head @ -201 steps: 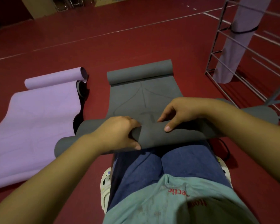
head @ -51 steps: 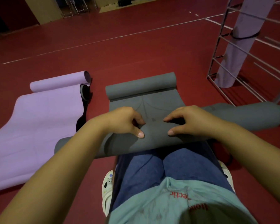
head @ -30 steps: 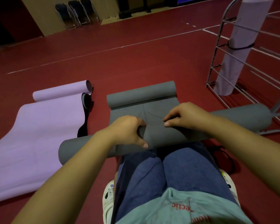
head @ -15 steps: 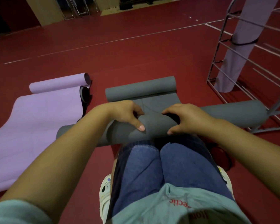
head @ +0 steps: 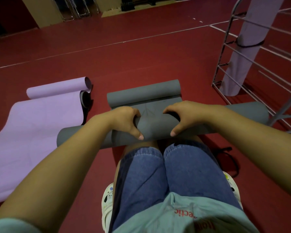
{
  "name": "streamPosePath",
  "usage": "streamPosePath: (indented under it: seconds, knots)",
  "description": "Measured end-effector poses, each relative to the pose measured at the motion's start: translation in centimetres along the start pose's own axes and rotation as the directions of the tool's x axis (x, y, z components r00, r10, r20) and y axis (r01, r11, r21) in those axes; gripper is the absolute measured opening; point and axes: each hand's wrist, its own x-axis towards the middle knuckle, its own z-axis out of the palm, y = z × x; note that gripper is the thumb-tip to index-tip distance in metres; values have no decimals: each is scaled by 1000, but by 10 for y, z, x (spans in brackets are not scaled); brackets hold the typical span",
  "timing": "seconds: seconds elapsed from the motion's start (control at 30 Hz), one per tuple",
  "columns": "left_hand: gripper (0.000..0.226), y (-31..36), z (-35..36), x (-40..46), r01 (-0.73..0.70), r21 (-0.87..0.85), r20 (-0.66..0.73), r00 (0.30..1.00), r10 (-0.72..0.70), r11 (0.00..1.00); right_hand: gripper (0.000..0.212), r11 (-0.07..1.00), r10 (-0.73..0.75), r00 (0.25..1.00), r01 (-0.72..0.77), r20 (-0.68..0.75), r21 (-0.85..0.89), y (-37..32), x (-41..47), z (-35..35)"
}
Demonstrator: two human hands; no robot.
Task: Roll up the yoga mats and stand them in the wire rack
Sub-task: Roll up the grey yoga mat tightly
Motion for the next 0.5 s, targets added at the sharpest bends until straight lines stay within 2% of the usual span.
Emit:
streamPosePath:
  seconds: [0.07,0.17,0.3,0.5]
  knots:
    - [81,-5,-2,3,12,-54,33,999,-10,998,89,996,12,1000,-13,-14,-85,-5,1,8]
    - [76,-8,-2,5,18,-106,59,998,-11,994,80,987,-3,997,-10,-80,-159,-9,4,12]
    - [59,-8,-6,-3,-43,-123,47,998,49,992,70,977,-53,993,30,-106,-212,-12,-6,2]
    - [47,10,-34,-39,-93,-208,130,984,122,974,67,984,-103,994,98,-23,-151,-24,-44,-24]
